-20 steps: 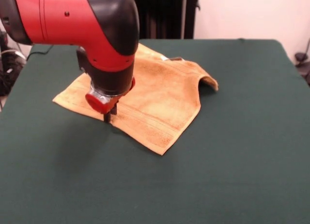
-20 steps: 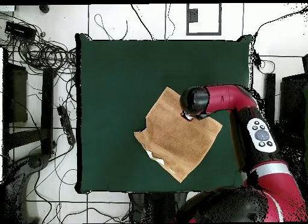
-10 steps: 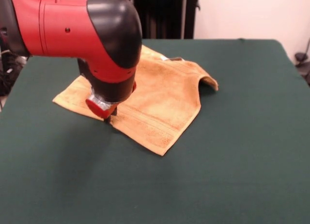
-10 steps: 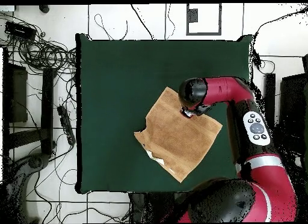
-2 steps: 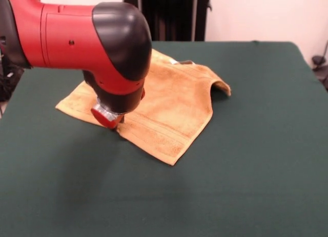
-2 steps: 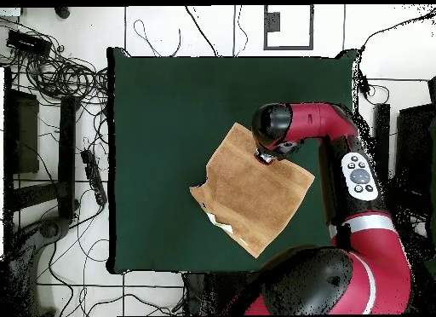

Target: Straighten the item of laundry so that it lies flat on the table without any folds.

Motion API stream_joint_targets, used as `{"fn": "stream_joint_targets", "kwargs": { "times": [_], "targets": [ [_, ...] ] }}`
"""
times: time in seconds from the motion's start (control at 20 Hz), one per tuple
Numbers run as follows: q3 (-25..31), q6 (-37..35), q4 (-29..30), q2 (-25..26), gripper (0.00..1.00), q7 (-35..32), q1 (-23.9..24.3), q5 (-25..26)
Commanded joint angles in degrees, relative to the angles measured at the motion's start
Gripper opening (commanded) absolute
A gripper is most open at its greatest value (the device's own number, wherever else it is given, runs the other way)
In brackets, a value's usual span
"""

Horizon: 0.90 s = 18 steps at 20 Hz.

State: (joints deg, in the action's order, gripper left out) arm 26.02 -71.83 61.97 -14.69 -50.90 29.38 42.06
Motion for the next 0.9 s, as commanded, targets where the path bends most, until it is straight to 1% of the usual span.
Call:
{"fn": "stream_joint_targets", "kwargs": {
  "times": [0.05, 0.6, 0.75, 0.9],
  "targets": [
    [8.18, 7.38, -8.28, 1.87, 0.0, 21.37, -3.83, 4.81],
    [8.84, 3.62, -11.12, 1.84, 0.0, 24.93, -5.37, 6.1],
    [9.13, 3.42, -11.28, 1.96, 0.0, 24.49, -5.35, 6.25],
    [8.6, 4.26, -9.58, 1.6, 0.0, 22.23, -4.61, 5.67]
  ]
}}
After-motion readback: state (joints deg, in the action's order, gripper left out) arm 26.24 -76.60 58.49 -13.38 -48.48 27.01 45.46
